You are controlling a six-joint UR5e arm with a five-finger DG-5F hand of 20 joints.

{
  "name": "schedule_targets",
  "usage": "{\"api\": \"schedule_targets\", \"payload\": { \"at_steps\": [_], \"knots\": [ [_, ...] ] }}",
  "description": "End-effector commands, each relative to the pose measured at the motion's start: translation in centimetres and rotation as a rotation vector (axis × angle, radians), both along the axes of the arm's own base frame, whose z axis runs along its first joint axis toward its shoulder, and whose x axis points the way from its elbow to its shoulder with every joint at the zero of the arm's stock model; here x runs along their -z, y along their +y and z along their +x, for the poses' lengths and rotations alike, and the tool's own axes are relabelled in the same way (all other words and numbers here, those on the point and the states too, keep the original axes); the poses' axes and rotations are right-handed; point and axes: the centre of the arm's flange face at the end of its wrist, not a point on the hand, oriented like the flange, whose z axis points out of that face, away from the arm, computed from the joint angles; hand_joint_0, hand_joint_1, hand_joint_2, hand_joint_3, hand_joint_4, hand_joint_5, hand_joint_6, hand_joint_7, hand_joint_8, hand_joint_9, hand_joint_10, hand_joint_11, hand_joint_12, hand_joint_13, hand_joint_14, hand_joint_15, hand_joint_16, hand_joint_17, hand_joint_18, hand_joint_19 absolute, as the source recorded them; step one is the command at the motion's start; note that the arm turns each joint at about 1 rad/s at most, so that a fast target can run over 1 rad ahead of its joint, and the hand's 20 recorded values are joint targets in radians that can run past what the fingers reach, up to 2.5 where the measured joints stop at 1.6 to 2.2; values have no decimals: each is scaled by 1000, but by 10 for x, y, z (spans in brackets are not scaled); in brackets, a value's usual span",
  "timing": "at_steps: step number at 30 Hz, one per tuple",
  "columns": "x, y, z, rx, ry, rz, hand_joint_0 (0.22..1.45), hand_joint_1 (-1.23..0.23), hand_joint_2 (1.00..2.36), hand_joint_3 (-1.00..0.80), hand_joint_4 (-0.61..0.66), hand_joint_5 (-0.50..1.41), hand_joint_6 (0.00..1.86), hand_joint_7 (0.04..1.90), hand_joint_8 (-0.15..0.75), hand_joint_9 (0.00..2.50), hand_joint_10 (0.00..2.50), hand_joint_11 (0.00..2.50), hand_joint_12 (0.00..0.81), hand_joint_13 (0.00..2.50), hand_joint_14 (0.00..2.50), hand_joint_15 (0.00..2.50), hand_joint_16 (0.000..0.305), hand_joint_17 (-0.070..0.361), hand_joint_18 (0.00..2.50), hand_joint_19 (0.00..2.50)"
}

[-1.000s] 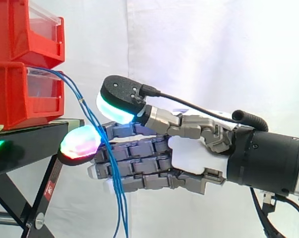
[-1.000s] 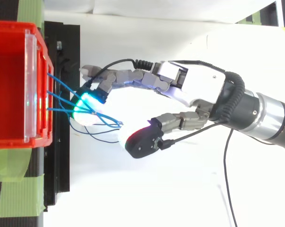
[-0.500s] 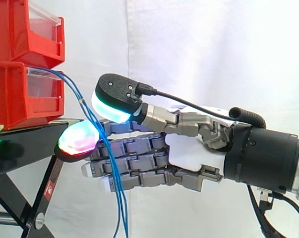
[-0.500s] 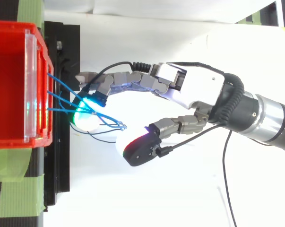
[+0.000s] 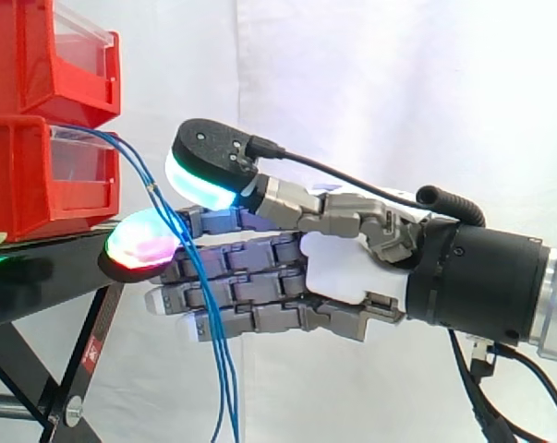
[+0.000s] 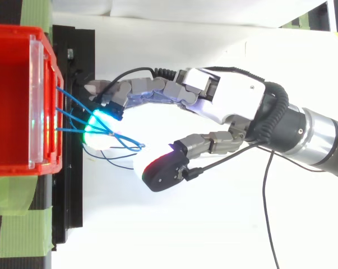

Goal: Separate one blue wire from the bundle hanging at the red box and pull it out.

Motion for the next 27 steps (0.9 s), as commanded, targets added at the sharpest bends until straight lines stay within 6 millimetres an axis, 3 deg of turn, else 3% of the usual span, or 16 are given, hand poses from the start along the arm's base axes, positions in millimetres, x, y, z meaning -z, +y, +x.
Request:
{"api": "schedule_targets", "payload": {
  "at_steps": [1, 27],
  "knots": [
    [-2, 0, 2, -2, -6, 4, 571, -643, 1000, -500, 316, -189, 502, 1075, 293, 238, 3, 128, 384, 310, 8, 228, 57, 128, 331, 415],
    [-5, -1, 4, 1, -12, 8, 583, -653, 1002, -475, 294, -176, 501, 1179, 297, 273, 4, 169, 389, 352, 9, 254, 56, 126, 374, 441]
  ]
}}
